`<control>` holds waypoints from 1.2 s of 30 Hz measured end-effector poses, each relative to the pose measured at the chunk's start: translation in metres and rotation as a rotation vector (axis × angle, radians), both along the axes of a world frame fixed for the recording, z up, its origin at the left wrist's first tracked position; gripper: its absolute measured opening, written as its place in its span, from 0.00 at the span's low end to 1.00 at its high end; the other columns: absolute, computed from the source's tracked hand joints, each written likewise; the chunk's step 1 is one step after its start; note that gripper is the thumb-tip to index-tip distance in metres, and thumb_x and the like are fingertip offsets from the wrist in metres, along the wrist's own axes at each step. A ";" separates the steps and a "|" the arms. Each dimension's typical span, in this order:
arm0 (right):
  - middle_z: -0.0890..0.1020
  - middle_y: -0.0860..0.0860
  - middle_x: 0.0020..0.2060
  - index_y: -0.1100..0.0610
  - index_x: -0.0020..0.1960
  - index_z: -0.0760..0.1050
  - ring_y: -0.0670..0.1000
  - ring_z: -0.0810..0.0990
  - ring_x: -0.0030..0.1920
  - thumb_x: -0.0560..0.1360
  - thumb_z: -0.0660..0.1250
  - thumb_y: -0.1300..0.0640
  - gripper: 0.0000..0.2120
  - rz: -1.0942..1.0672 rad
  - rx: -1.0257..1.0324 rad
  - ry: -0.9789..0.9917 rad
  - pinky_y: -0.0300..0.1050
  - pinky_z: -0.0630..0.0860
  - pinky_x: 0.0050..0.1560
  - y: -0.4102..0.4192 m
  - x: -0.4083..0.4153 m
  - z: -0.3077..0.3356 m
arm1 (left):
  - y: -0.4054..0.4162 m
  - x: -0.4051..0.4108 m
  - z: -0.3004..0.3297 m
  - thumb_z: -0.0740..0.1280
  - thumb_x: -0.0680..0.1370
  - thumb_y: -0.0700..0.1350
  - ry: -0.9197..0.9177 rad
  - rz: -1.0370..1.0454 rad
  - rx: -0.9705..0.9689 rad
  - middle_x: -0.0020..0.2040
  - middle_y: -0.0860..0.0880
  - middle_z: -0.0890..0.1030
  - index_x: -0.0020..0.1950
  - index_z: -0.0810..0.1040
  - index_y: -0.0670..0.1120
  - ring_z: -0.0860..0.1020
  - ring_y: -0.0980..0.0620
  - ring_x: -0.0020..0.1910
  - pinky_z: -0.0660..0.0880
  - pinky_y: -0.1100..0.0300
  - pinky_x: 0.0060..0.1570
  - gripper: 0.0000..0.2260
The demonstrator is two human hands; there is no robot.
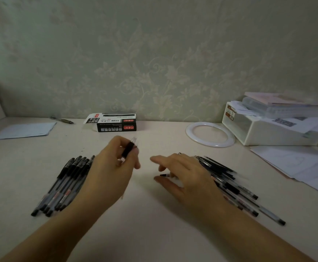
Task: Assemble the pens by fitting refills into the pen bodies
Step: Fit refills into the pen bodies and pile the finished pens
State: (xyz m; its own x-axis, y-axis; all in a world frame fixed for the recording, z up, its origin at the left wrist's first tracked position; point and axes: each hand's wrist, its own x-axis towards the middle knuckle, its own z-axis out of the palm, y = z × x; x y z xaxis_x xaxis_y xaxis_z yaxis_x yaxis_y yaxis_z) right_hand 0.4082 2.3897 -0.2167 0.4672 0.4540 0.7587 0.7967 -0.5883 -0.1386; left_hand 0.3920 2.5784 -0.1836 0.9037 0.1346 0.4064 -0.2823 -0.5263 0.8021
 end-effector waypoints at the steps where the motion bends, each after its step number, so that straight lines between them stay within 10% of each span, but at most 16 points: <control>1: 0.81 0.49 0.46 0.55 0.64 0.77 0.51 0.78 0.42 0.77 0.70 0.55 0.16 0.035 -0.027 -0.012 0.50 0.76 0.42 0.002 -0.002 0.000 | -0.003 0.000 -0.003 0.62 0.80 0.47 0.087 -0.073 -0.204 0.36 0.51 0.82 0.49 0.75 0.50 0.71 0.57 0.24 0.68 0.65 0.26 0.03; 5: 0.80 0.52 0.43 0.57 0.57 0.81 0.53 0.76 0.40 0.75 0.72 0.57 0.11 0.082 -0.093 -0.023 0.51 0.75 0.38 0.008 -0.005 -0.001 | -0.015 -0.003 -0.016 0.60 0.81 0.41 0.323 -0.289 -0.693 0.37 0.47 0.79 0.57 0.77 0.50 0.63 0.57 0.22 0.60 0.66 0.20 0.09; 15: 0.81 0.52 0.43 0.57 0.51 0.83 0.54 0.76 0.38 0.80 0.66 0.54 0.09 0.072 -0.179 -0.093 0.51 0.74 0.36 0.010 -0.010 0.005 | -0.016 0.000 -0.019 0.58 0.82 0.38 0.415 -0.394 -0.899 0.35 0.47 0.77 0.61 0.77 0.53 0.61 0.58 0.21 0.57 0.67 0.18 0.14; 20: 0.80 0.52 0.42 0.56 0.53 0.78 0.54 0.74 0.36 0.79 0.66 0.61 0.04 0.044 -0.156 -0.187 0.50 0.73 0.35 0.010 -0.009 0.004 | -0.017 0.000 -0.021 0.60 0.81 0.39 0.392 -0.358 -0.868 0.31 0.49 0.78 0.60 0.76 0.46 0.62 0.58 0.20 0.58 0.68 0.19 0.10; 26: 0.81 0.47 0.39 0.48 0.50 0.75 0.47 0.81 0.38 0.80 0.64 0.57 0.04 0.138 0.630 0.449 0.37 0.77 0.39 0.007 -0.010 0.006 | -0.014 0.003 -0.026 0.61 0.81 0.39 0.398 -0.347 -0.673 0.40 0.44 0.83 0.53 0.80 0.41 0.61 0.57 0.21 0.59 0.67 0.19 0.08; 36: 0.83 0.51 0.36 0.61 0.49 0.76 0.46 0.80 0.35 0.82 0.60 0.61 0.08 0.176 0.883 0.878 0.36 0.77 0.39 0.006 -0.003 -0.001 | -0.014 0.004 -0.031 0.58 0.81 0.52 0.217 -0.436 -0.196 0.35 0.52 0.79 0.52 0.77 0.61 0.66 0.59 0.22 0.64 0.69 0.22 0.08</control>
